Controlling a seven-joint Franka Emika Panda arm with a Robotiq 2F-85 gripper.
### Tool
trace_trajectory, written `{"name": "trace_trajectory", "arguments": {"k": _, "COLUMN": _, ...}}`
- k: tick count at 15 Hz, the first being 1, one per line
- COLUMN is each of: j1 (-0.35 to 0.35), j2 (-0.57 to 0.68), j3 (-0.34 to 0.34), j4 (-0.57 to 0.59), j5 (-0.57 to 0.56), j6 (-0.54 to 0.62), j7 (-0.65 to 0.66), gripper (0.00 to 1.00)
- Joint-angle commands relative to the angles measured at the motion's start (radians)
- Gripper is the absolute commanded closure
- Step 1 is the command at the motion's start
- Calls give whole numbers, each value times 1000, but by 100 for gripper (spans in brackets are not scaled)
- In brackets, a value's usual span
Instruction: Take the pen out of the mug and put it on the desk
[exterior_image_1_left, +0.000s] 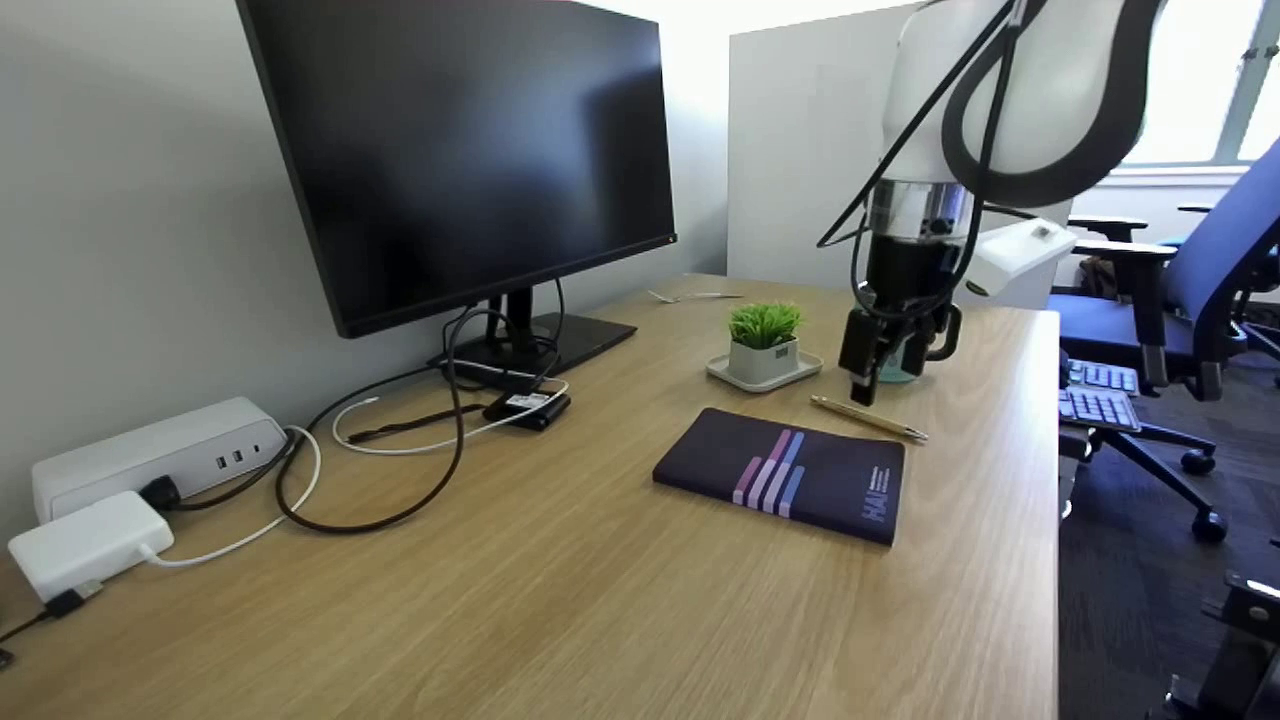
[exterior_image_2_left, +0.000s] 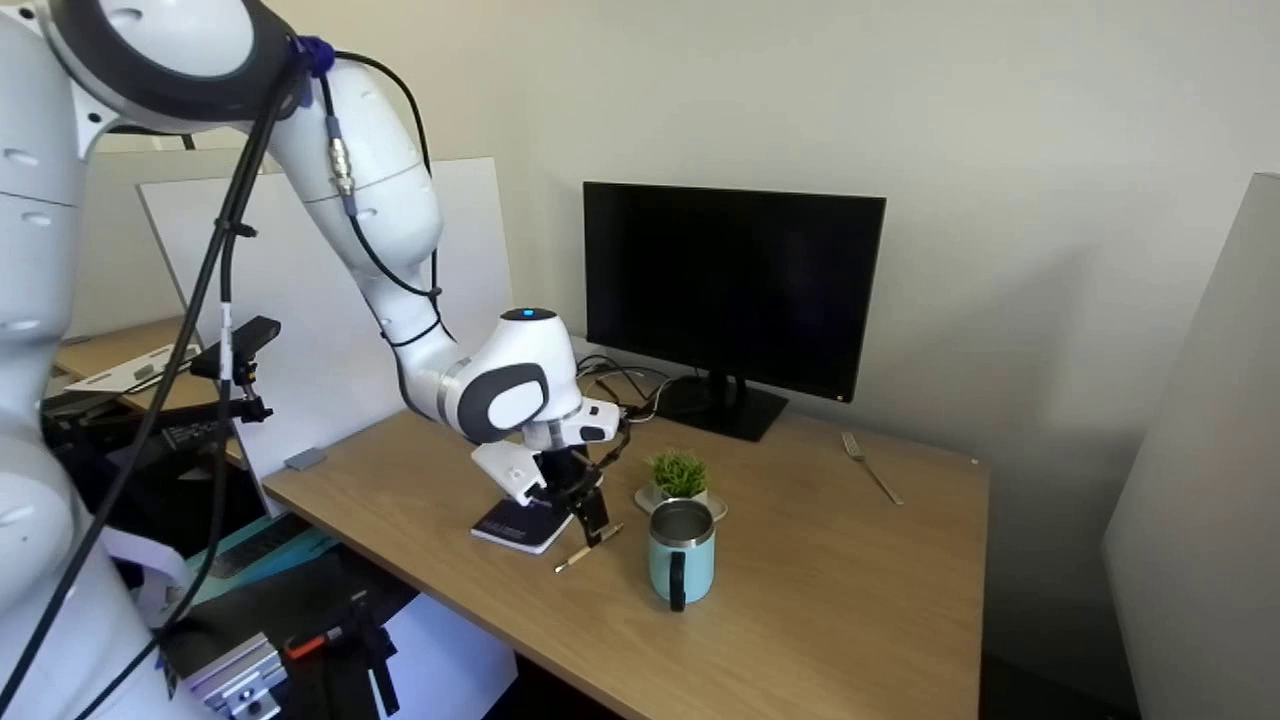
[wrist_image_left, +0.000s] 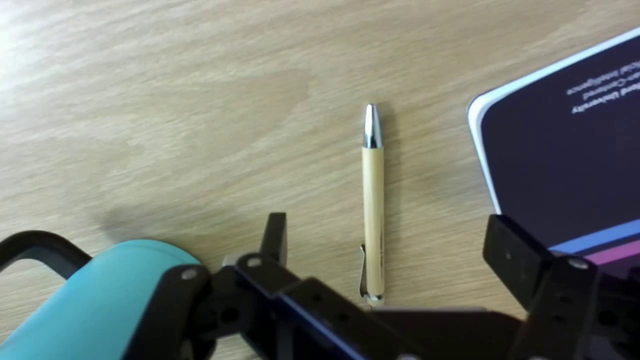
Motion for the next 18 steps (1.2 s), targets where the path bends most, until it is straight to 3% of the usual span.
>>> {"name": "trace_trajectory", "arguments": {"k": 1, "j1": 52, "j2": -132, "j3": -56, "j4": -23, "j5": -99, "j6": -193, "j7": 143, "gripper": 0}}
{"name": "trace_trajectory", "arguments": {"k": 5, "j1": -35, "j2": -294, "j3": 29, "j4": -26, "j5": -174, "j6": -443, "j7": 206, "gripper": 0}}
{"name": "trace_trajectory", "arguments": {"k": 8, "j1": -101, "j2": -398, "j3": 98, "j4": -34, "j5": -150, "j6": -582, "j7": 170, "gripper": 0}}
{"name": "trace_trajectory", "arguments": {"k": 15, "j1": -218, "j2": -648, "j3": 158, "j4": -133, "j5": -97, "j6": -746, "j7": 82, "gripper": 0}}
{"name": "trace_trajectory", "arguments": {"k": 16, "j1": -222, "j2": -581, "j3": 179, "j4": -91, "j5": -116, "j6": -726, "j7": 112, "gripper": 0}}
{"name": "trace_trajectory", "arguments": {"k": 18, "j1": -239, "j2": -635, "j3": 177, "j4": -121, "j5": -106, "j6": -740, "j7": 94, "gripper": 0}}
